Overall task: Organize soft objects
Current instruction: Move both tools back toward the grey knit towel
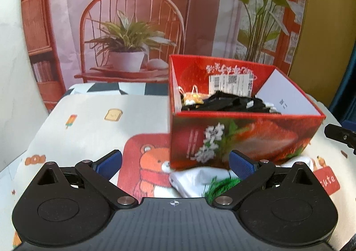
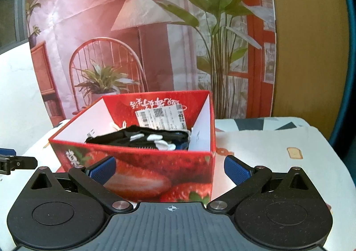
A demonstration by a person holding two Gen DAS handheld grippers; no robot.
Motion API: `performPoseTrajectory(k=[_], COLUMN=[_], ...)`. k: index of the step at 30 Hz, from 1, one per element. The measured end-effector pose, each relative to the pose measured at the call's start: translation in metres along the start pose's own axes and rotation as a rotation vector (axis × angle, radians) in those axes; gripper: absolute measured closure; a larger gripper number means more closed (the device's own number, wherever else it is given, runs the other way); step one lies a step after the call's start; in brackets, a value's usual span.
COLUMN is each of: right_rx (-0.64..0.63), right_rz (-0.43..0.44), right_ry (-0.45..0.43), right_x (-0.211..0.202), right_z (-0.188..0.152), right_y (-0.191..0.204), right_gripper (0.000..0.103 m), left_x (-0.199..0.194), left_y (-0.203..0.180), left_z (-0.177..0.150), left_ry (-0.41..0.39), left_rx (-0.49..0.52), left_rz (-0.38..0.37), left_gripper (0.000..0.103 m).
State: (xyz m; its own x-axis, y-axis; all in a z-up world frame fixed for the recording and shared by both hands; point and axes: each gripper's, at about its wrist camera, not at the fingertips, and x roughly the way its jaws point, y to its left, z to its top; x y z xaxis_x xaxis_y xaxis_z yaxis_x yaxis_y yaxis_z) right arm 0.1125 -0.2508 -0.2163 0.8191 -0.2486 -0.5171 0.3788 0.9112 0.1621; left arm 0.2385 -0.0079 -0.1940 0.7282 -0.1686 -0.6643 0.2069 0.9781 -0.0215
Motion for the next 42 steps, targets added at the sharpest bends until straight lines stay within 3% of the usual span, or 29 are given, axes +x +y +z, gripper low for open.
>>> performPoseTrajectory(k=[19,34,42], right_rx=[-0.013,-0.035,-0.055], right_rz=[-0.029,-0.026,-0.018], right_ry=[0.126,0.225,0.234], right_x=[0.002,0.02,0.027], right_z=[-0.074,-0.102,-0.114], right_y=[-0.003,0.005,0.006], right_gripper=[0.0,0.0,0.0], left_x=[0.019,0.042,0.044], left_y=[0.007,0.005,0.001], left_z=[-0.073,-0.095,-0.1], left_ry=[0.136,0.211,0.193], left_rx=[-0.037,-0.039,-0.015], left_rz=[-0.029,-0.039,-0.022], left_gripper=[0.0,0.0,0.0])
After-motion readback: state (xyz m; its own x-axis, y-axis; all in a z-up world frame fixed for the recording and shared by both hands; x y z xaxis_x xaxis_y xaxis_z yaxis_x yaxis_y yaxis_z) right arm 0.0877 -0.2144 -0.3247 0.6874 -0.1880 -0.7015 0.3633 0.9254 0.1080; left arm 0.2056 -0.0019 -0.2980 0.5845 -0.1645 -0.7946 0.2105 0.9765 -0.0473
